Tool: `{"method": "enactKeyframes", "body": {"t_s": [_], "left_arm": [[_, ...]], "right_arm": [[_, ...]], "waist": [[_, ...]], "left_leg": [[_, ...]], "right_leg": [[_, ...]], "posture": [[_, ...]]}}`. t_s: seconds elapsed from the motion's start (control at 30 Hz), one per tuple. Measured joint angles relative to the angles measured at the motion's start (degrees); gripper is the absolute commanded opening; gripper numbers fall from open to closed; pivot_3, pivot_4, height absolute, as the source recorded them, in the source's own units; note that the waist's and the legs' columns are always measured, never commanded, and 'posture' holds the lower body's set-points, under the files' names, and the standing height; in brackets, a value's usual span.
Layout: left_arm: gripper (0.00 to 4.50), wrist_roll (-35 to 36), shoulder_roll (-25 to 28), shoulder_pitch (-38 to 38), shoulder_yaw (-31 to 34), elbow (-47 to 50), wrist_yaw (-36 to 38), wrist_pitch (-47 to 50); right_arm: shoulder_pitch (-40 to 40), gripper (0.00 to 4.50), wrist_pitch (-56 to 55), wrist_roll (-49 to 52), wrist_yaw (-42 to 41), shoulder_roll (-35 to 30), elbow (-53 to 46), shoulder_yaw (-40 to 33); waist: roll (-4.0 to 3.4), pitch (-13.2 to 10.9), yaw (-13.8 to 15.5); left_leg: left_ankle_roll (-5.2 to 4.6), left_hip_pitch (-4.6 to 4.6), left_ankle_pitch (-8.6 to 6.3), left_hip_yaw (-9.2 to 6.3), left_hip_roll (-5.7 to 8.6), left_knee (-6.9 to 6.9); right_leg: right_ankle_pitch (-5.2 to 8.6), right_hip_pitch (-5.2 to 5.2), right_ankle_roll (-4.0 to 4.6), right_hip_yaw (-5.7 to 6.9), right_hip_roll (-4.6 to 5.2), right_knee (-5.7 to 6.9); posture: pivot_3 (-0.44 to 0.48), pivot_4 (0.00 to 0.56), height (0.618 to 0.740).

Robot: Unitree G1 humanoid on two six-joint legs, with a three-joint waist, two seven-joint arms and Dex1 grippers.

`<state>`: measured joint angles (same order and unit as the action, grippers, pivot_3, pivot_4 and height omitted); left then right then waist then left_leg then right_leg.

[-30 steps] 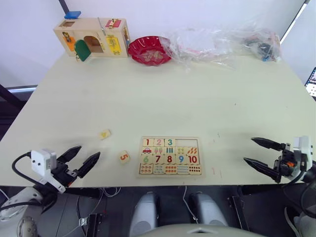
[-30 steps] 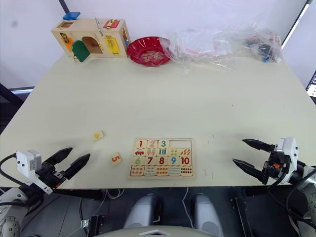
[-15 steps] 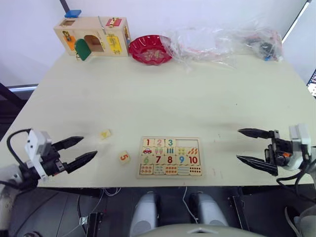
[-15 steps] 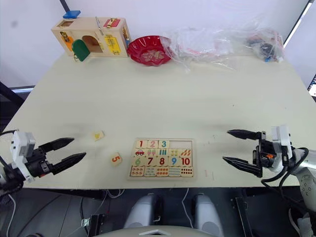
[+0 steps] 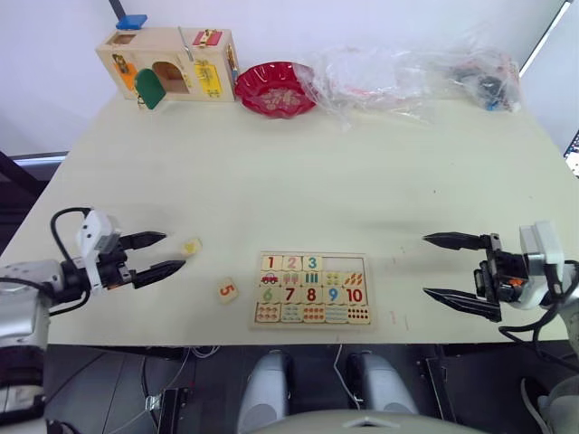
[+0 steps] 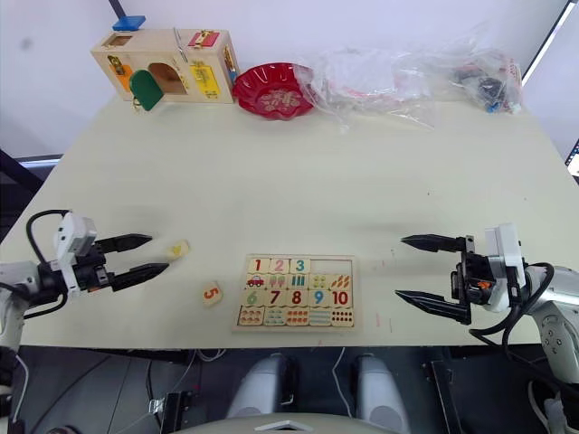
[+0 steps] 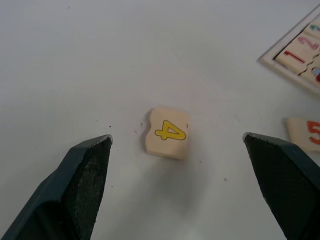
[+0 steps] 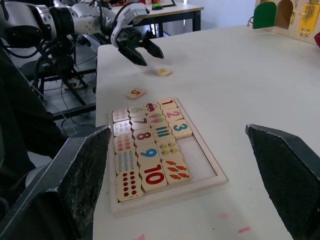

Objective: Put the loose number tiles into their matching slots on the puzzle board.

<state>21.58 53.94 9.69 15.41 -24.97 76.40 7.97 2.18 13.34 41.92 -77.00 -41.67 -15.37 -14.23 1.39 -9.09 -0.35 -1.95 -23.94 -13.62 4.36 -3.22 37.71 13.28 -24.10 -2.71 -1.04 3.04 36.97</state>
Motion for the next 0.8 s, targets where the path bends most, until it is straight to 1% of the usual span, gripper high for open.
{"method": "enactKeyframes", "body": {"t_s": [0.1, 0.27, 0.47, 0.8], "left_arm": [[4.46, -1.9, -0.1, 4.3, -2.6, -4.2, 1.4, -2.3], [4.46, -3.0, -0.2, 7.6, -4.2, -8.5, 3.9, -4.9], [4.46, -3.4, -0.2, 9.0, -4.7, -11.6, 5.8, -6.0], [4.46, -3.5, -0.5, 9.3, -4.7, -12.5, 6.0, -6.5]], "right_arm": [[0.9, 4.50, -0.3, 0.0, 0.3, 0.1, -0.3, -0.1], [2.1, 4.50, -0.6, 0.0, 1.2, 0.4, -1.8, -0.2], [2.6, 4.50, -1.1, 0.0, 1.8, 0.8, -2.1, -0.2], [3.0, 4.50, -1.4, -0.1, 2.4, 1.1, -2.1, -0.1]], "waist": [[0.01, 0.0, 0.1], [0.01, 0.0, 0.0], [0.02, 0.0, 0.0], [0.02, 0.0, 0.0]], "left_leg": [[0.00, 0.01, 0.00, 0.10, 0.01, 0.01], [0.00, 0.02, 0.00, 0.15, 0.01, 0.02], [0.00, 0.02, 0.01, 0.10, 0.00, 0.10], [0.00, 0.02, 0.00, 0.05, -0.02, 0.29]], "right_leg": [[0.00, 0.06, 0.00, 0.08, -0.04, 0.00], [0.00, 0.08, -0.01, 0.07, -0.05, 0.00], [-0.01, 0.13, -0.02, 0.11, -0.07, 0.02], [-0.01, 0.19, -0.02, 0.14, -0.07, 0.13]], "posture": [[0.000, 0.150, 0.740], [0.000, 0.150, 0.740], [0.000, 0.150, 0.740], [0.000, 0.150, 0.740]]}}
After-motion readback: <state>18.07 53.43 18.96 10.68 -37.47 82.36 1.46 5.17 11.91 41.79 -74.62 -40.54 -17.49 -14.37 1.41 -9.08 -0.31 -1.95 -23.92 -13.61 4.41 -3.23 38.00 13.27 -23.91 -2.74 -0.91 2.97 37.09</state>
